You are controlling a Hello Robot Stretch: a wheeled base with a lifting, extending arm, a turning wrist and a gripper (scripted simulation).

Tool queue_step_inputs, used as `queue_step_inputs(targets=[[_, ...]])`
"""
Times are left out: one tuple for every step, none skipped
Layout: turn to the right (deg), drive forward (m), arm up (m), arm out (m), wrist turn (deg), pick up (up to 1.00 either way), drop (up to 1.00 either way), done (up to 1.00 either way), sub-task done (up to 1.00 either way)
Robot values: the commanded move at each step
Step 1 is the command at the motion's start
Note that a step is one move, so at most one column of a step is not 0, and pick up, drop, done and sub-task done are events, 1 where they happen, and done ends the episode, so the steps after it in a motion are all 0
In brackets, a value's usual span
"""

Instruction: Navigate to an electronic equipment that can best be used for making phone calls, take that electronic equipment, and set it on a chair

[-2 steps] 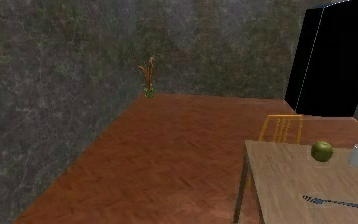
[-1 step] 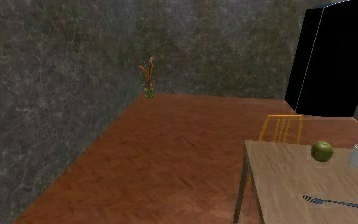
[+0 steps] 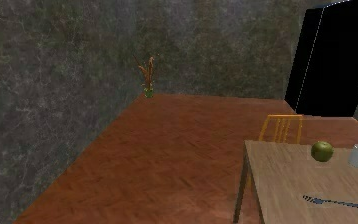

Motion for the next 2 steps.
queue_step_inputs(targets=[[0.0, 0.00, 0.00, 0.00, 45.0, 0.00, 0.00, 0.00, 0.00], [0.0, 0.00, 0.00, 0.02, 0.0, 0.00, 0.00, 0.00, 0.00]])
